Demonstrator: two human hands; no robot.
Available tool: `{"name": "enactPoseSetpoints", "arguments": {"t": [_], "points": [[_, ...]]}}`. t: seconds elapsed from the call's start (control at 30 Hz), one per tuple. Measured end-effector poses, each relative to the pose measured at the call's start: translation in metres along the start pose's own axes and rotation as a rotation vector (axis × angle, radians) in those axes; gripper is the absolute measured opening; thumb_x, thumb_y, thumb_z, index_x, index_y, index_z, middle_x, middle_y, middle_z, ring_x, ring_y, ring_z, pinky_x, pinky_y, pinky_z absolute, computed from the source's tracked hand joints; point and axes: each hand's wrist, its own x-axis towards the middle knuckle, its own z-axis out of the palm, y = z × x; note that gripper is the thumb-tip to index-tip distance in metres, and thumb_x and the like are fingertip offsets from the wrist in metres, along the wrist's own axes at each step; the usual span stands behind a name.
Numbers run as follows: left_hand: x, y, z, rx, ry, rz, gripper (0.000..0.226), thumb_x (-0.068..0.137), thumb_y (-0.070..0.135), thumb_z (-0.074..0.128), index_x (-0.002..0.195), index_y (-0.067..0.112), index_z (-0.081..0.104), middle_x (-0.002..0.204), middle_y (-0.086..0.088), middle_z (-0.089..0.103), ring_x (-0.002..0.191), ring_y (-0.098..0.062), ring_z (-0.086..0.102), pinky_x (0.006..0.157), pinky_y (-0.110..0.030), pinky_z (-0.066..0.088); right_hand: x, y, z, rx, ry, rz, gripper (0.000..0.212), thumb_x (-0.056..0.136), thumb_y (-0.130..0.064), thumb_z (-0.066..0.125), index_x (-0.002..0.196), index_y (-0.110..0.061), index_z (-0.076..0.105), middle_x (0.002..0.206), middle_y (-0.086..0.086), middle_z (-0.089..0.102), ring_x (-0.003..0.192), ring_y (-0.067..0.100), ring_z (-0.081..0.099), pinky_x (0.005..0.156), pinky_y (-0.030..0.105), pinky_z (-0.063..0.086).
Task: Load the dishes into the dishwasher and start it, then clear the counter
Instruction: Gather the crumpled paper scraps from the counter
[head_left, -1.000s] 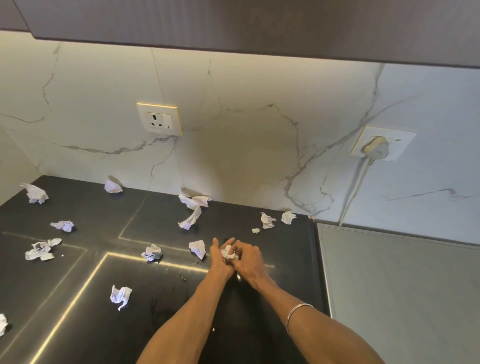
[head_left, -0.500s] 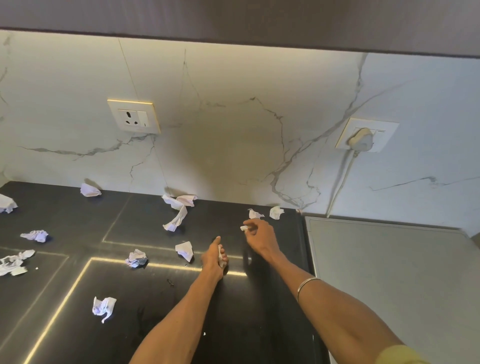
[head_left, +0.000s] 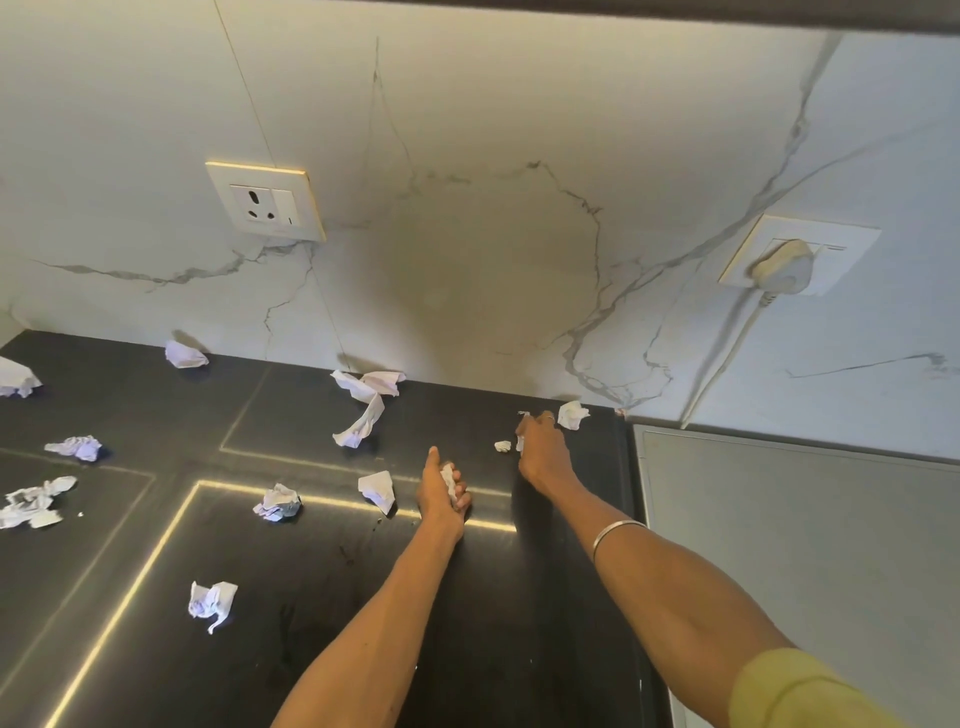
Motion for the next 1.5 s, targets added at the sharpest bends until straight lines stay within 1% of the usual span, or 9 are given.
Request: {"name": "enactPoseSetpoints", "arguments": {"t": [0.17,0.27,0.5,0.67,0.8,1.0,1.13,1.3,1.5], "points": [[0.000,-0.001,0.000,-0.027,0.005,0.005,0.042,0.095,0.044,0.058,0.063,0.017,0.053,0.052,0.001,0.049,0.034,-0.008,0.038,0.030,-0.019,0.025,-0.020,0.013,-0.002,0.110,0.029,0.076,0.035,0.088,-0.003,0.062,0.117,-0.013,0.046,0.120,0.017,0.047,0.083,0.023,0.054,0.074,0.031,0.048],[-0.006,-0.001,0.004,-0.031,-0.009,0.011,0.037,0.094,0.043,0.059,0.067,0.017,0.058,0.055,0.000,0.054,0.040,-0.010,0.047,0.034,-0.019,0.032,-0.031,0.011,-0.009,0.312,0.093,0.088,0.034,0.089,0.000,0.062,0.117,-0.017,0.052,0.122,0.011,0.050,0.096,0.023,0.057,0.078,0.025,0.043],[-0.008,-0.002,-0.004,-0.086,-0.106,0.006,0.031,0.095,0.036,0.058,0.100,0.007,0.068,0.092,-0.012,0.070,0.071,-0.019,0.069,0.059,-0.029,0.057,-0.072,-0.028,0.011,0.226,0.055,-0.432,0.020,0.092,-0.031,0.058,0.111,-0.030,0.055,0.117,-0.004,0.055,0.091,0.014,0.062,0.082,0.030,0.057],[-0.015,0.007,-0.020,-0.166,-0.187,-0.040,0.039,0.093,0.047,0.058,0.095,0.009,0.064,0.099,-0.016,0.070,0.080,-0.027,0.069,0.080,-0.039,0.057,-0.095,-0.045,0.036,0.166,0.020,-0.543,0.028,0.087,-0.033,0.065,0.115,-0.032,0.060,0.119,0.000,0.065,0.096,0.019,0.066,0.084,0.032,0.056],[-0.019,0.010,-0.030,-0.084,-0.184,-0.003,0.034,0.089,0.046,0.065,0.091,0.012,0.068,0.087,-0.013,0.070,0.068,-0.023,0.068,0.066,-0.034,0.059,-0.093,-0.044,0.034,0.151,0.003,-0.542,0.029,0.087,-0.039,0.067,0.115,-0.033,0.070,0.113,-0.005,0.072,0.098,0.013,0.067,0.088,0.031,0.055],[-0.007,0.001,-0.014,0.066,-0.052,0.009,0.028,0.086,0.038,0.072,0.072,0.017,0.059,0.055,0.002,0.054,0.044,-0.011,0.055,0.044,-0.025,0.049,-0.086,-0.036,0.012,0.244,0.030,-0.565,0.032,0.100,-0.042,0.049,0.103,-0.028,0.077,0.079,-0.004,0.075,0.060,0.007,0.061,0.061,0.022,0.046],[-0.003,-0.002,-0.013,0.005,-0.065,0.016,0.028,0.087,0.040,0.070,0.073,0.017,0.062,0.061,-0.001,0.057,0.043,-0.012,0.053,0.041,-0.022,0.044,-0.070,-0.029,0.019,0.387,0.278,-0.378,0.027,0.099,-0.033,0.051,0.109,-0.024,0.074,0.097,-0.006,0.073,0.081,0.006,0.066,0.073,0.028,0.056],[-0.002,-0.001,-0.015,-0.021,-0.092,0.010,0.028,0.092,0.035,0.066,0.072,0.015,0.060,0.057,0.000,0.048,0.034,-0.008,0.040,0.029,-0.017,0.028,-0.036,-0.019,0.021,0.083,0.108,-0.230,0.048,0.090,-0.006,0.058,0.136,-0.019,0.053,0.141,0.005,0.042,0.127,0.022,0.041,0.104,0.032,0.046],[-0.003,-0.002,-0.013,-0.051,-0.091,0.002,0.026,0.093,0.034,0.065,0.076,0.015,0.059,0.058,0.000,0.051,0.036,-0.008,0.043,0.030,-0.018,0.032,-0.022,-0.011,0.023,0.172,0.119,-0.117,0.016,0.093,-0.012,0.060,0.102,-0.016,0.072,0.103,0.001,0.061,0.094,0.017,0.063,0.077,0.019,0.043]]}}
